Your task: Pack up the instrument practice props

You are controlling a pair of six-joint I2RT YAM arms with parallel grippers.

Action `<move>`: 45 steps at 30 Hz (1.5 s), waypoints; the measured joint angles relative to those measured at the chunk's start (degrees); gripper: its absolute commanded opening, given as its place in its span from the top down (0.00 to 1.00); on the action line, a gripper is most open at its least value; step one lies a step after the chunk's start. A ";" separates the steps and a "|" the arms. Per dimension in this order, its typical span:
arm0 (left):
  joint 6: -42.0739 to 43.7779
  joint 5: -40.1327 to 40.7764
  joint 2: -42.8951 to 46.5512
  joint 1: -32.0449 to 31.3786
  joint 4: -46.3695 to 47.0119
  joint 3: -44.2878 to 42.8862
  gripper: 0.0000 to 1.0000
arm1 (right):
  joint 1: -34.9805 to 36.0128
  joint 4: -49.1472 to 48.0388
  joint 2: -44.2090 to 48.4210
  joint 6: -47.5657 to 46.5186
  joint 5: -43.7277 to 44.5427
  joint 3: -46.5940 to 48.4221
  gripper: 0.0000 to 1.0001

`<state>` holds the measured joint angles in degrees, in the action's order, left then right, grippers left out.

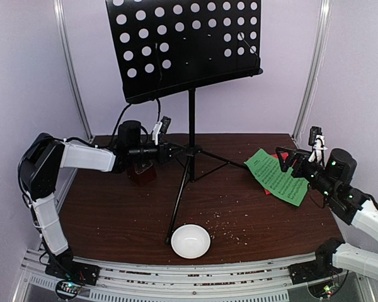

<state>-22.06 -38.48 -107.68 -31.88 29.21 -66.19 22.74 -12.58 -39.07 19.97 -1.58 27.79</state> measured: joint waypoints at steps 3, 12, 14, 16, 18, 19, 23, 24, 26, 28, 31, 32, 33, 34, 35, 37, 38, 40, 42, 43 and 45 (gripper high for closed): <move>-8.63 1.07 0.44 -0.07 -0.61 0.20 0.83 | 0.00 0.00 0.00 0.04 0.00 0.00 0.00; -18.99 2.89 4.02 -0.11 -2.91 2.56 0.34 | 0.00 -0.42 -0.92 1.33 0.00 0.00 0.00; -16.92 3.69 6.29 -0.09 -2.71 3.85 0.31 | 0.00 -0.42 -0.90 1.33 0.00 0.00 0.00; -13.55 4.39 8.94 -0.09 -2.43 5.16 0.31 | 0.00 -0.42 -0.87 1.33 0.00 0.00 0.00; -8.79 4.90 11.04 -0.11 -2.10 5.86 0.33 | 0.00 -0.42 -0.81 1.33 0.02 0.00 0.00; -6.25 4.94 11.72 -0.09 -1.88 6.03 0.35 | 0.00 -0.42 -0.76 1.33 0.02 0.00 0.00; 6.03 4.46 12.59 -0.09 -0.37 6.60 0.44 | 0.00 -0.42 -0.74 1.42 0.00 0.00 0.00; 8.92 4.22 12.41 -0.09 -0.63 6.64 0.47 | 0.00 -0.42 -0.74 1.44 0.00 0.00 0.00; 14.71 3.74 11.69 -0.11 -0.90 6.62 0.50 | 0.00 -0.39 -0.68 1.42 0.00 0.00 0.00; 18.84 3.54 10.69 -0.11 -1.57 6.51 0.53 | 0.00 -0.35 -0.44 1.40 0.02 0.00 0.00; 24.09 3.54 8.59 -0.11 -3.98 5.81 0.57 | 0.00 -0.17 0.52 1.27 0.04 0.00 0.00; 25.16 3.52 8.15 -0.11 -4.35 5.70 0.58 | 0.00 -0.07 0.81 1.25 0.04 0.00 0.00; 26.34 3.43 7.74 -0.11 -5.09 5.51 0.59 | 0.00 0.02 1.05 1.25 0.04 0.00 0.00; 27.26 3.21 7.37 -0.11 -5.79 5.16 0.59 | 0.00 0.11 1.31 1.20 0.07 0.00 0.00; 28.11 2.97 6.93 -0.11 -6.64 4.52 0.60 | 0.00 0.13 1.49 1.20 0.07 0.00 0.00; 29.18 2.64 6.23 -0.11 -7.26 3.50 0.60 | 0.00 0.20 1.60 1.09 0.09 0.00 0.00; 29.62 2.49 5.97 -0.11 -7.41 3.06 0.60 | 0.00 0.24 1.57 1.05 0.11 0.00 0.00; 30.18 2.23 5.60 -0.11 -7.45 2.62 0.59 | 0.00 0.48 1.57 1.03 0.09 0.00 0.00; 30.53 1.99 5.44 -0.11 -7.48 2.58 0.60 | 0.00 0.48 1.57 1.01 0.11 0.00 0.00; 30.62 1.95 5.33 -0.11 -7.48 2.54 0.61 | 0.00 0.48 1.57 1.01 0.13 0.00 0.00; 30.82 1.81 5.20 -0.11 -7.54 2.43 0.64 | 0.00 0.48 1.57 1.01 0.24 0.00 0.00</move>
<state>8.75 -36.67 -102.48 -31.99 21.67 -63.77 22.74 -12.10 -37.50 20.97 -1.34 27.79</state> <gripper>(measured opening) 0.394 0.999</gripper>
